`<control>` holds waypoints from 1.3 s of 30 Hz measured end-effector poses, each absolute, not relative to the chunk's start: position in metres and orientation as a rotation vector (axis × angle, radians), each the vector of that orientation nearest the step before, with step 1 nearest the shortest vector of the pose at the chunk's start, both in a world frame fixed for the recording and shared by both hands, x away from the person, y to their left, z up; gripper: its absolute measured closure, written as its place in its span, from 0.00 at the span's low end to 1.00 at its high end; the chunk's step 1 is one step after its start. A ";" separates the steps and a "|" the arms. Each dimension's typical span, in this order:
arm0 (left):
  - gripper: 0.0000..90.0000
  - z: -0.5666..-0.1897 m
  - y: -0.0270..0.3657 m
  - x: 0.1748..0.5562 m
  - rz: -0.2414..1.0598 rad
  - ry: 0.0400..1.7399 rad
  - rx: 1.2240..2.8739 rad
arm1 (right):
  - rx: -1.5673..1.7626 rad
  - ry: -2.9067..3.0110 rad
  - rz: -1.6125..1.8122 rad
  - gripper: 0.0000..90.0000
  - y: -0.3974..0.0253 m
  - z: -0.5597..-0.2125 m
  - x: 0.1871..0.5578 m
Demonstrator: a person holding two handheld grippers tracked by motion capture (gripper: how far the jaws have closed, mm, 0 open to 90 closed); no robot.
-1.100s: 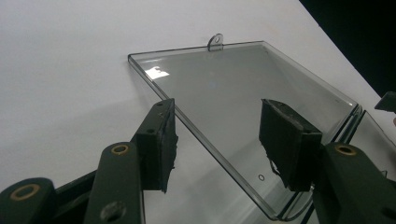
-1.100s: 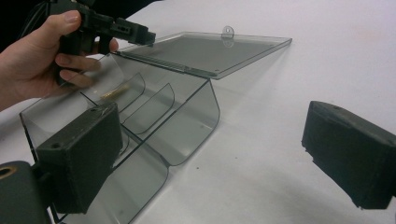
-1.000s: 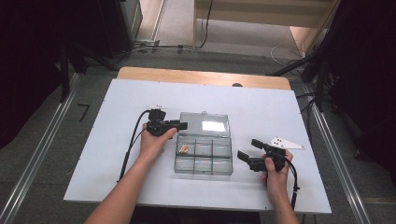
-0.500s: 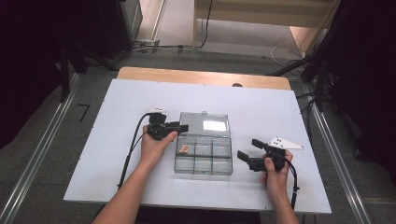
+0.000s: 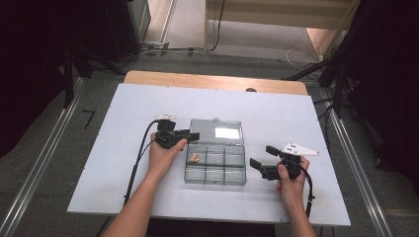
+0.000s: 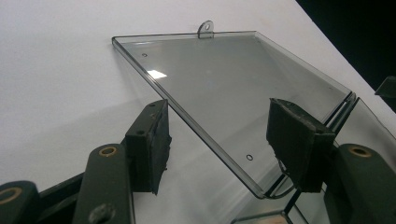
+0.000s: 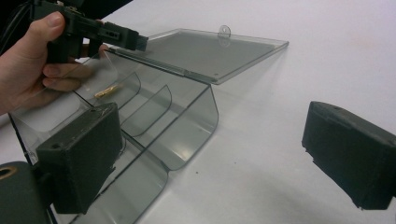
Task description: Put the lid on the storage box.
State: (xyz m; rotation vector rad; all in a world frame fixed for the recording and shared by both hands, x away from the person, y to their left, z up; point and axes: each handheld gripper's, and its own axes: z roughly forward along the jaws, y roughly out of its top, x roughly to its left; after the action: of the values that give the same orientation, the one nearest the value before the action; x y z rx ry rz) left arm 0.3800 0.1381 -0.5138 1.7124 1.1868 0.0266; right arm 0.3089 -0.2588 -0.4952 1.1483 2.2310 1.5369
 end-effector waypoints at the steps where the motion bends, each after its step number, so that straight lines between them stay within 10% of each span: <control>1: 0.43 -0.514 0.138 0.380 0.031 1.187 1.713 | 1.141 2.230 1.538 0.03 -0.258 -0.493 0.309; 39: 0.41 -0.514 0.139 0.379 0.015 1.172 1.714 | 1.265 2.291 1.522 0.06 -0.214 -0.476 0.359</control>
State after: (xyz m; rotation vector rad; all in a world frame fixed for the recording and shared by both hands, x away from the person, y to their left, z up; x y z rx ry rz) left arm 0.3793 0.1390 -0.5140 1.7143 1.1718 0.0147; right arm 0.3587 -0.2143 -0.4756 1.2648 2.2908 1.5224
